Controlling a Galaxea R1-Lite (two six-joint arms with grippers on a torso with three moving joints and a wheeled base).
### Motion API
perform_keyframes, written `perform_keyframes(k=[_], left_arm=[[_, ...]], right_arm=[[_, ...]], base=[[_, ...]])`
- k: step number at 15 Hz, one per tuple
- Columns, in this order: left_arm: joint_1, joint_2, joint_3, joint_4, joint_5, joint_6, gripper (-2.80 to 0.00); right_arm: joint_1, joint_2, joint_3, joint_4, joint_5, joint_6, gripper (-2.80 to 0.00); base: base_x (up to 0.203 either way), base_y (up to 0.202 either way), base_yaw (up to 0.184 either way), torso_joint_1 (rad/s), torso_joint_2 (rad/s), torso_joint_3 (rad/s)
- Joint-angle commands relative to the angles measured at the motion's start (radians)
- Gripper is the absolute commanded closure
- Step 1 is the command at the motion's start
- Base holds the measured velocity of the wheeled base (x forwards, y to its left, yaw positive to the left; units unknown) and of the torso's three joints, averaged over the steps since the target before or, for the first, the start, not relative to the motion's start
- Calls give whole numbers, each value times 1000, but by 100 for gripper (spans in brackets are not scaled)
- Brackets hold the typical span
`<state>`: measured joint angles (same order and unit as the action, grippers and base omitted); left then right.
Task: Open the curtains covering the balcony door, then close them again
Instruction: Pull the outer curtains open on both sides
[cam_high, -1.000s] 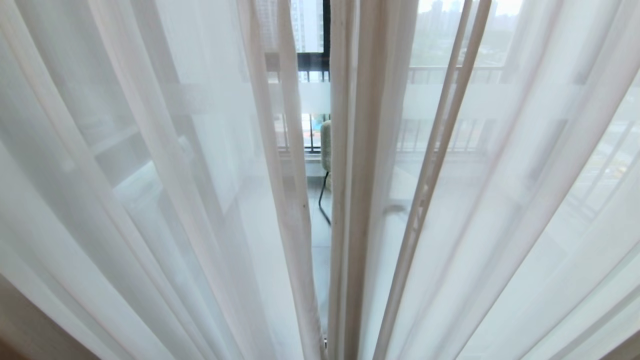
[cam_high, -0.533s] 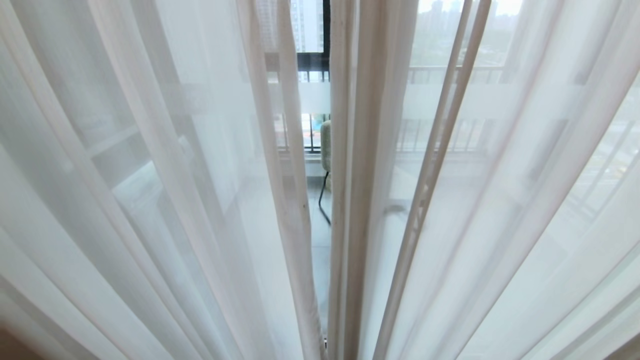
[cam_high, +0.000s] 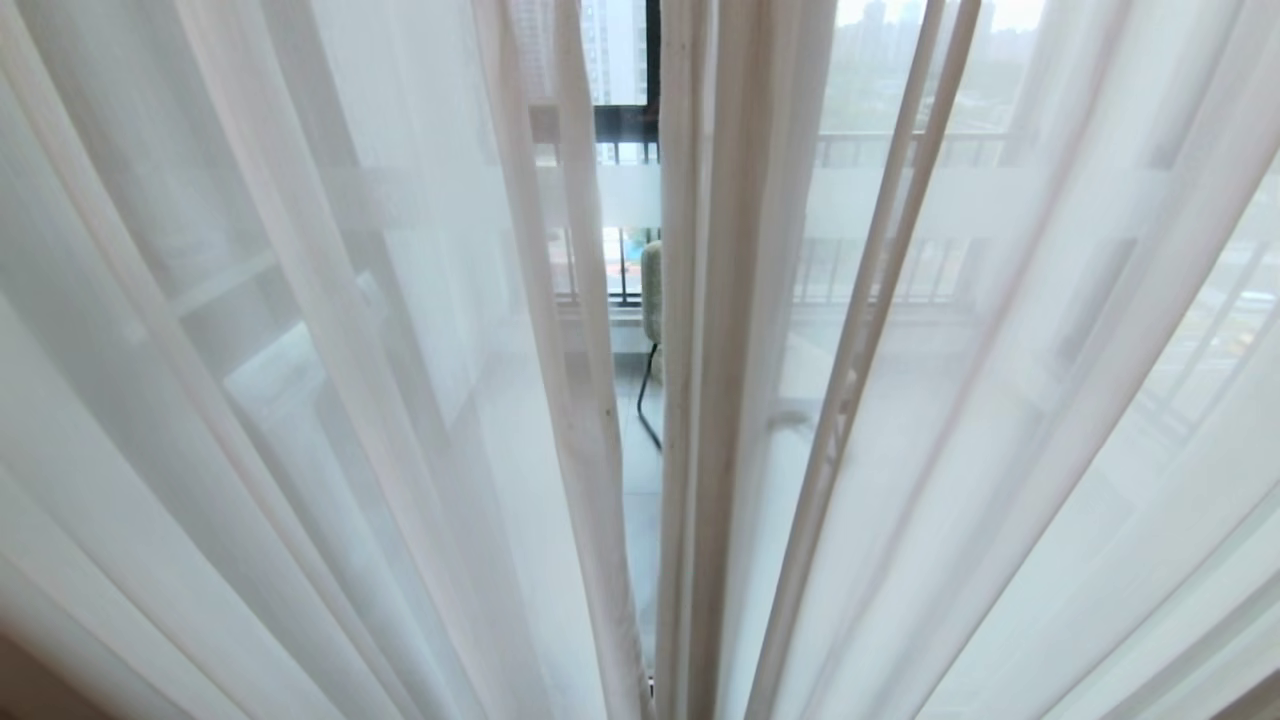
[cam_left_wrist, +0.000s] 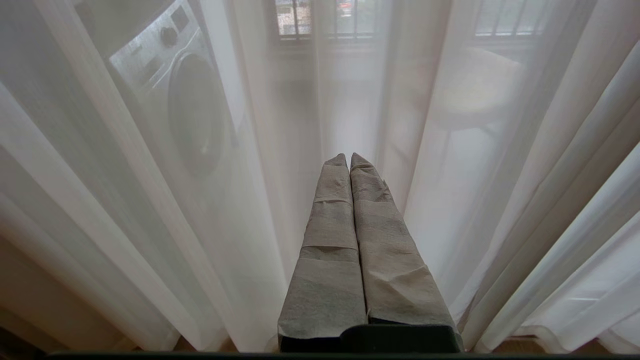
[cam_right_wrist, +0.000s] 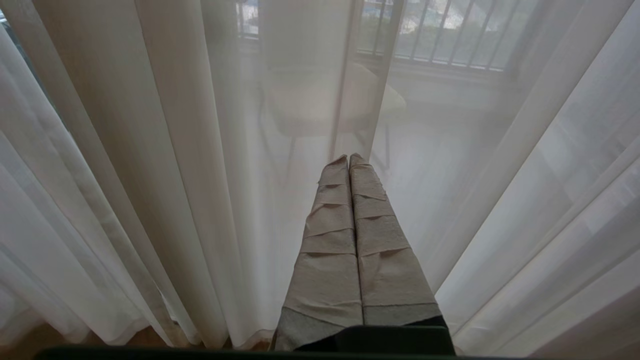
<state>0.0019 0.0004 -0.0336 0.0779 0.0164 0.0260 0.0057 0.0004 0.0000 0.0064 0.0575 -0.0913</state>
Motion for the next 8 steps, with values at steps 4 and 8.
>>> perform_keyframes(k=[4,8], left_arm=[[0,0,0,0,2,-8,0],[0,0,0,0,0,-9,0]], right_arm=[[0,0,0,0,1,-1,0],[0,0,0,0,1,-1,0]], base=[[0,0,0,0,0,0],[0,0,0,0,0,0]])
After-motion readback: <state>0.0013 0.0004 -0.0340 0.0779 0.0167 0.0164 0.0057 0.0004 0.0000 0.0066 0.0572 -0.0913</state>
